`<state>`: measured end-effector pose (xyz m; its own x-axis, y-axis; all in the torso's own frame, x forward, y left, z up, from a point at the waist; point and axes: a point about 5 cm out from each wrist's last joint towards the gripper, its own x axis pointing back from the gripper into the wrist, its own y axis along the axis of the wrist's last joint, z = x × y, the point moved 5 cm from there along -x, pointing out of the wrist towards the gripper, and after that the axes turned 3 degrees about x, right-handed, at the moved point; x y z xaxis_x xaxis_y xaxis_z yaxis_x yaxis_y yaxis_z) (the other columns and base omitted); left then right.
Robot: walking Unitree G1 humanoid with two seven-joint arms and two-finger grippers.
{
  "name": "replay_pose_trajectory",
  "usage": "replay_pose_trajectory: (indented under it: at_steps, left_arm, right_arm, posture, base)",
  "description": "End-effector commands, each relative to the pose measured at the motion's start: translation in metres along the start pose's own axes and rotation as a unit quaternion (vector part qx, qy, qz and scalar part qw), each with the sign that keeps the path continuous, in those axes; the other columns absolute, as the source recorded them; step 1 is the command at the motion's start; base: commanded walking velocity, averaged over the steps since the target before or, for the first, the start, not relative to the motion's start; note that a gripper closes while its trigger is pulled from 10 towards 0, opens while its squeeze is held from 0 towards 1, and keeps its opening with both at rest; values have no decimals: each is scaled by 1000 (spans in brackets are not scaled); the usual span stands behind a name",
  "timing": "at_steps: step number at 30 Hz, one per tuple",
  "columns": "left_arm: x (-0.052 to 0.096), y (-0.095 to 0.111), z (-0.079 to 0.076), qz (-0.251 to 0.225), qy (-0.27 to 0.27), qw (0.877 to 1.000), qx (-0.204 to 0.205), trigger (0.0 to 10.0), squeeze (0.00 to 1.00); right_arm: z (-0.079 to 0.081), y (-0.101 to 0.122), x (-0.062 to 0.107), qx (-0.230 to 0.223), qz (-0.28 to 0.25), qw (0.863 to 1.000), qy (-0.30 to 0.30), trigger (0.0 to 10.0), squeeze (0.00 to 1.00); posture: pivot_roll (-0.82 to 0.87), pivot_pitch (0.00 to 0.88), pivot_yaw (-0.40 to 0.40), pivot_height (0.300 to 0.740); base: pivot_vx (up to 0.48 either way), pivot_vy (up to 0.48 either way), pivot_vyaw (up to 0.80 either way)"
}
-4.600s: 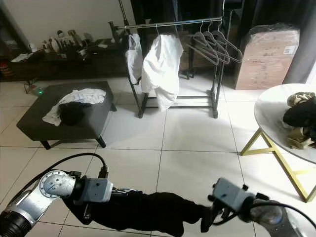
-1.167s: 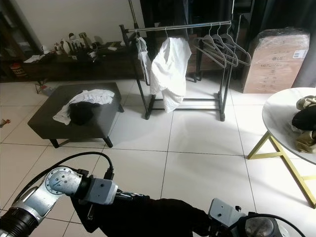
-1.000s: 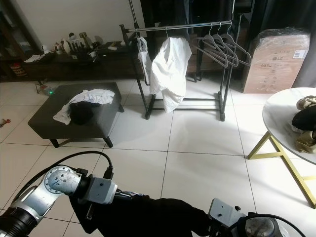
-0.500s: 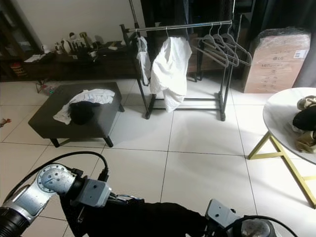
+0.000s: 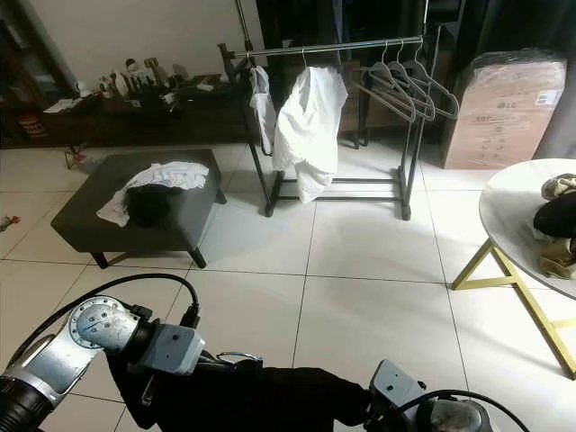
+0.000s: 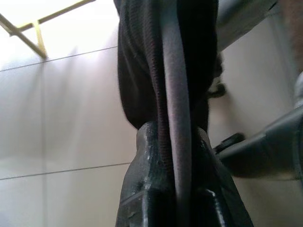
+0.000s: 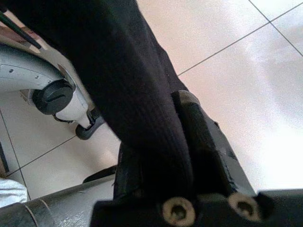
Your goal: Hang hanger
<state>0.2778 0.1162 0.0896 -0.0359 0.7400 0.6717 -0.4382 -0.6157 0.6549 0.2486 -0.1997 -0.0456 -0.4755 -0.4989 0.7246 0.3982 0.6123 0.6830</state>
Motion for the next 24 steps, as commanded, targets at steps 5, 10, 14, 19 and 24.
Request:
replay_pose_trajectory:
  at_steps: [5, 10, 14, 19, 24]
  left_arm:
    - [35, -33, 12, 109, 36, 993, 9, 10000, 0]
    - [42, -60, 8, 192, 37, 981, 9, 10000, 0]
    - [47, -75, 14, 230, 77, 970, 23, 10000, 0]
    - [38, -66, 20, 193, 95, 976, 30, 10000, 0]
    - [33, -58, 21, 166, 98, 981, 34, 10000, 0]
  right_arm:
    - [-13, -71, 29, -67, 120, 988, -64, 0, 0]
    - [-14, -67, 28, -57, 118, 990, -61, 0, 0]
    - [-15, -62, 27, -47, 107, 992, -53, 0, 0]
    - [-7, -49, 22, -47, 74, 996, -16, 3490, 0]
    - [9, -44, 20, -41, 64, 996, 38, 10000, 1000]
  posture:
    - [-114, 98, 131, 740]
    - [-115, 98, 131, 740]
    - [-117, 98, 128, 740]
    - [-118, 98, 126, 740]
    - [-120, 99, 126, 740]
  base:
    - [0, 0, 0]
    - [0, 0, 0]
    - [0, 0, 0]
    - [0, 0, 0]
    - [0, 0, 0]
